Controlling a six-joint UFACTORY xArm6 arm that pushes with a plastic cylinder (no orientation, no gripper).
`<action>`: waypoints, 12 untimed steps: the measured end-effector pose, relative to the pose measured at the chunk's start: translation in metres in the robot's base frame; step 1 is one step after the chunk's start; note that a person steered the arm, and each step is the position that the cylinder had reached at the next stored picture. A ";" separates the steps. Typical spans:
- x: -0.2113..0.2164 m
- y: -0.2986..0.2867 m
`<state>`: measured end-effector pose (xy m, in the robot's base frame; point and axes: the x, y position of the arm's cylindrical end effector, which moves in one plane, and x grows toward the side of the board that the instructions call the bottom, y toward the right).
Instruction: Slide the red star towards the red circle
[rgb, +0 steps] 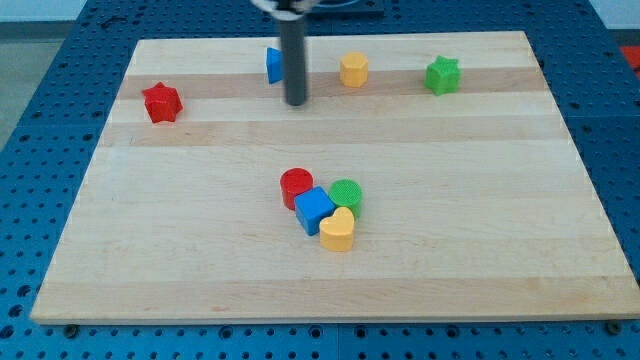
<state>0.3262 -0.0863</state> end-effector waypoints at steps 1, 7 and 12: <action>0.001 -0.038; -0.019 -0.211; 0.065 -0.155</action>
<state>0.3916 -0.2415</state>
